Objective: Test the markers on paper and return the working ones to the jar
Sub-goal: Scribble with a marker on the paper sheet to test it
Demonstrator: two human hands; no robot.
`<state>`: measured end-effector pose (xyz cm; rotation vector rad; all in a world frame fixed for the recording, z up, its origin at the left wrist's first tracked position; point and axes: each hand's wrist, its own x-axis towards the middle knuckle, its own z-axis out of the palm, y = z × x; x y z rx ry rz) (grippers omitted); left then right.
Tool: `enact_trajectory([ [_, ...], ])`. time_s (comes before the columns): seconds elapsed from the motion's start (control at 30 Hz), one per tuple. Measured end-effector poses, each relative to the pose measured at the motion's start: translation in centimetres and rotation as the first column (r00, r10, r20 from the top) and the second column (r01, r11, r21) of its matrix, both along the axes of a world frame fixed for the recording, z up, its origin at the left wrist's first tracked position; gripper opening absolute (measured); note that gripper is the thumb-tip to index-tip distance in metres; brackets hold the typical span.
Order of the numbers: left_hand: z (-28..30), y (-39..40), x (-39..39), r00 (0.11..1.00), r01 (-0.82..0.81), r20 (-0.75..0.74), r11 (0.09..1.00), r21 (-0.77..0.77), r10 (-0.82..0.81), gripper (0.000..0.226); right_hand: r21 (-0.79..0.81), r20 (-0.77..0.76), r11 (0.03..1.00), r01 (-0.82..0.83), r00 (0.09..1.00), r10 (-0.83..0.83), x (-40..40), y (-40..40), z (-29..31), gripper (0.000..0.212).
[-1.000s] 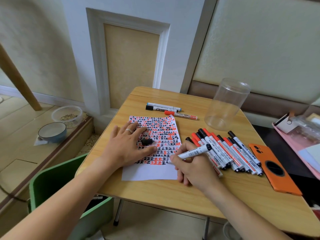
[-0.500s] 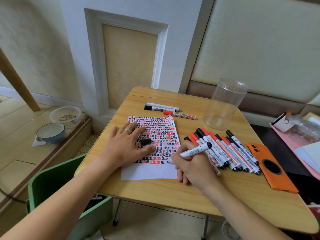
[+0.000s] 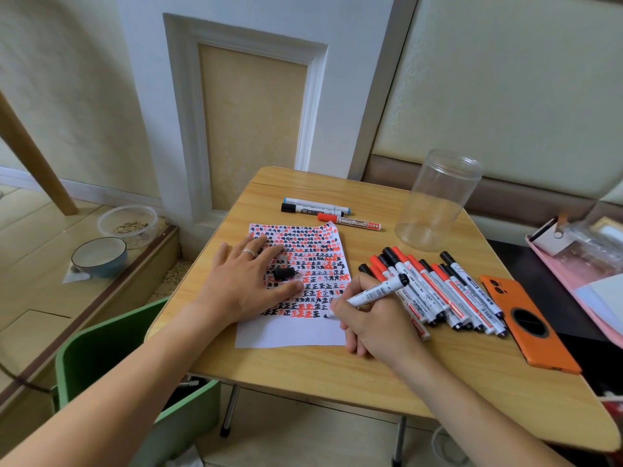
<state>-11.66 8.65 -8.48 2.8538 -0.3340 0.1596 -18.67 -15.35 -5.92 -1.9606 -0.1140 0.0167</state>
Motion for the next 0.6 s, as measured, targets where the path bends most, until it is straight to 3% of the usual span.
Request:
enact_trajectory([
  [0.6,-0.07,0.04,0.06,1.000,0.004,0.000,1.000,-0.007,-0.004,0.106,0.014,0.025,1.000,-0.022,0.999,0.021,-0.09,0.09,0.00,0.018],
])
